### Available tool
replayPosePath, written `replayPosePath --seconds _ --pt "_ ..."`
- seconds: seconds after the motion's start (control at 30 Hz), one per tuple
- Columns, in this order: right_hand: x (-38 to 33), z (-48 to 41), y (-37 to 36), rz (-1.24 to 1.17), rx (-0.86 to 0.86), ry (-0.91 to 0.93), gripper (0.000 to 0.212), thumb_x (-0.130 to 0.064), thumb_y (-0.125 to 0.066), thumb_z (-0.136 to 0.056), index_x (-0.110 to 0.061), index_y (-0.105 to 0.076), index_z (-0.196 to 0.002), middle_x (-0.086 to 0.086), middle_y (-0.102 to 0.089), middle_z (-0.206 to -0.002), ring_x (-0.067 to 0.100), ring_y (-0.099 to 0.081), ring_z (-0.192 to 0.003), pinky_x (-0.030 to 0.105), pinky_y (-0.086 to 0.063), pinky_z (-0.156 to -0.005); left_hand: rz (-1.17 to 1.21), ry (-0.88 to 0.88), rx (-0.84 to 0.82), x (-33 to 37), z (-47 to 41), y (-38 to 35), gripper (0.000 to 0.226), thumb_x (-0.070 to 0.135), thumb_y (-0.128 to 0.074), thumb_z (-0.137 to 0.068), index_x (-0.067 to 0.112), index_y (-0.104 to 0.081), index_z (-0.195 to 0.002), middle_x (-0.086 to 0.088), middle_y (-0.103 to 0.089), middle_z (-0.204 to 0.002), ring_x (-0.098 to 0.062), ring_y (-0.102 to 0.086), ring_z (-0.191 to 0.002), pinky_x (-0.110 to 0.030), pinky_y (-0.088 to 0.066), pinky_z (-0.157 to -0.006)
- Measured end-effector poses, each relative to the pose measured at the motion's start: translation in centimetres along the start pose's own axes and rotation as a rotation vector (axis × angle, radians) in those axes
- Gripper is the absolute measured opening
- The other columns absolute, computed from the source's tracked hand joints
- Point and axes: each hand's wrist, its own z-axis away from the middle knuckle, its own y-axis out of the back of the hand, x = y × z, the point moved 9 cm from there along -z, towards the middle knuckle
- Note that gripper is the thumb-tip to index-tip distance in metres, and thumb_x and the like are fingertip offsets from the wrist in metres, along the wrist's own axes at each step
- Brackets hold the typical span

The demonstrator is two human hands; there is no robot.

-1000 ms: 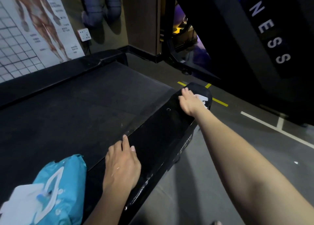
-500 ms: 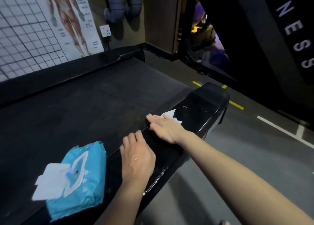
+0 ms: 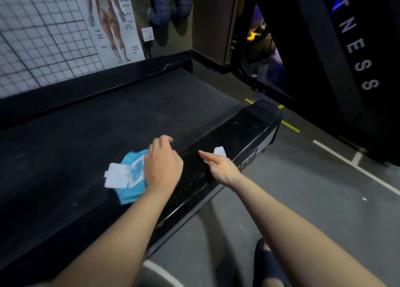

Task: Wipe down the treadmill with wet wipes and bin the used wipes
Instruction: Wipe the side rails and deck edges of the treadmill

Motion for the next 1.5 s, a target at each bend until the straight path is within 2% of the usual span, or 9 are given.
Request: replayPosePath --seconds 0.1,0.2,0.4,0.53,0.63,0.9,1.07,1.27,1.5 --pt "-1.6 4.2 -3.1 0.161 0.048 0.061 0.06 -0.008 -0.033 -0.1 -0.04 -0.044 -0.149 -0.013 -0.046 -0.149 0.017 -0.032 -0.146 0.024 -0.023 -0.116 -0.12 0.113 -0.005 -3.7 1.1 5.9 0.034 0.013 -0.055 -0.098 0.013 -0.058 -0.132 -0.018 -0.055 -0.135 -0.039 -0.047 -0.13 -0.05 -0.038 -0.103" --pt "-3.6 8.4 -7.0 0.183 0.12 0.169 0.065 -0.002 -0.036 -0.096 -0.04 -0.043 -0.149 -0.009 -0.041 -0.157 0.016 -0.026 -0.151 0.014 -0.013 -0.115 -0.211 0.26 -0.026 -8.1 3.4 9.8 0.045 0.035 -0.061 -0.1 0.012 -0.054 -0.138 -0.021 -0.05 -0.142 -0.042 -0.042 -0.134 -0.052 -0.037 -0.107" --pt "-7.4 12.5 -12.9 0.257 -0.016 0.338 0.063 -0.007 -0.038 -0.098 -0.034 -0.035 -0.155 -0.004 -0.046 -0.151 0.018 -0.038 -0.136 0.016 -0.026 -0.1 0.056 0.551 -0.21 -15.5 7.5 9.5 0.088 0.058 -0.066 -0.096 0.005 -0.032 -0.157 -0.025 -0.036 -0.158 -0.046 -0.037 -0.145 -0.051 -0.037 -0.116" --pt "-5.7 10.4 -11.1 0.302 -0.054 0.326 0.065 -0.027 -0.033 -0.091 -0.035 -0.028 -0.156 0.01 -0.04 -0.137 0.028 -0.044 -0.122 0.042 -0.039 -0.11 0.278 0.651 -0.274 -16.5 8.0 7.6 0.088 0.059 -0.069 -0.095 0.005 -0.033 -0.154 -0.018 -0.046 -0.155 -0.039 -0.051 -0.137 -0.04 -0.045 -0.099" --pt "-3.6 8.4 -7.3 0.333 0.002 0.323 0.064 -0.022 -0.034 -0.091 -0.017 -0.032 -0.155 0.01 -0.049 -0.13 0.026 -0.043 -0.118 0.045 -0.032 -0.113 0.5 0.76 -0.25 -17.7 7.6 6.0 0.088 0.056 -0.073 -0.093 0.004 -0.034 -0.153 -0.016 -0.051 -0.151 -0.036 -0.057 -0.131 -0.047 -0.052 -0.107" --pt "-0.5 0.3 -1.5 0.324 0.108 0.07 0.054 -0.025 -0.03 -0.104 -0.035 -0.03 -0.157 0.007 -0.053 -0.137 0.023 -0.035 -0.14 0.035 -0.033 -0.109 0.686 0.865 -0.232 -19.4 3.5 3.5 0.06 0.058 -0.075 -0.091 0.012 -0.058 -0.126 -0.005 -0.062 -0.128 -0.03 -0.061 -0.119 -0.041 -0.052 -0.087" --pt "-1.5 1.5 -3.2 0.27 0.241 0.121 0.059 -0.01 -0.04 -0.096 -0.034 -0.046 -0.15 -0.004 -0.059 -0.133 0.012 -0.048 -0.133 0.032 -0.042 -0.105 0.754 0.921 -0.321 -19.6 3.2 1.4 0.041 0.043 -0.083 -0.09 0.014 -0.065 -0.113 0.0 -0.068 -0.098 -0.014 -0.058 -0.078 -0.028 -0.044 -0.063" --pt "-4.3 2.9 -7.6 0.096 0.243 0.25 0.058 0.006 -0.045 -0.092 -0.027 -0.061 -0.137 -0.009 -0.067 -0.13 -0.01 -0.057 -0.111 -0.008 -0.025 -0.095 0.77 0.944 -0.37 -20.7 2.7 -0.4 0.041 0.012 -0.083 -0.088 0.0 -0.07 -0.125 -0.013 -0.078 -0.11 -0.03 -0.075 -0.101 -0.044 -0.06 -0.096" --pt "-7.7 7.3 -12.9 -0.007 0.128 0.409 0.06 0.012 -0.048 -0.087 -0.021 -0.064 -0.135 -0.014 -0.067 -0.127 -0.012 -0.059 -0.112 0.003 -0.035 -0.103 0.869 0.904 -0.281 -17.6 3.0 1.9 0.031 0.002 -0.057 -0.103 0.005 -0.054 -0.134 -0.016 -0.07 -0.121 -0.024 -0.068 -0.075 -0.032 -0.055 -0.045"
